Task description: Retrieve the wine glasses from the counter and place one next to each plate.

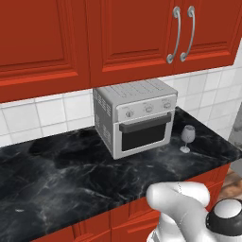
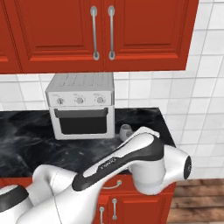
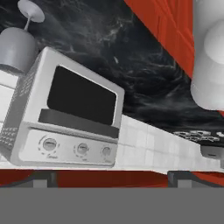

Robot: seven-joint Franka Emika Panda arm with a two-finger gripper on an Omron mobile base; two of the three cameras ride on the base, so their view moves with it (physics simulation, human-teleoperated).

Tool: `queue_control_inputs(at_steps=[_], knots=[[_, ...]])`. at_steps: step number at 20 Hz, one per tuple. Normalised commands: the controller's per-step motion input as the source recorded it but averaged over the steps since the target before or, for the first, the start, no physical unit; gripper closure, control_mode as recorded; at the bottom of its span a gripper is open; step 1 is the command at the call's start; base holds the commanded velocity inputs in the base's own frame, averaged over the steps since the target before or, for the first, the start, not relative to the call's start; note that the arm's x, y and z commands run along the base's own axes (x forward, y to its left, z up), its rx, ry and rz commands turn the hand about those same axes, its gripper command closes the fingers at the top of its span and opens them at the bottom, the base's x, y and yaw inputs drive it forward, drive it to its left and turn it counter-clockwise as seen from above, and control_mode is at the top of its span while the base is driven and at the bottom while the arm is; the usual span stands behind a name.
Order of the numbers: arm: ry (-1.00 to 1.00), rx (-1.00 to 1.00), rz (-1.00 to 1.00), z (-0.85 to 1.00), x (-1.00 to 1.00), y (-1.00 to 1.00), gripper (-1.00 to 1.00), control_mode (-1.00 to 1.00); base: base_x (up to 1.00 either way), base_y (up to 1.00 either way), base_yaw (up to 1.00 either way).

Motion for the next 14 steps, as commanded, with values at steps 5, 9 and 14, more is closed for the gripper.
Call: queue_control_inputs(at_steps=[5,9,14], knots=[[0.13,0.00,0.00,-0.72,0.33,-0.27,-1.00,-1.00,0.00,0.00,0.00],[0.15,0.00,0.00,-0.50,0.59,-0.05,-1.00,-1.00,0.00,0.00,0.00],[0.11,0.00,0.00,-0.37,0.58,0.00,-1.00,-1.00,0.00,0.00,0.00]])
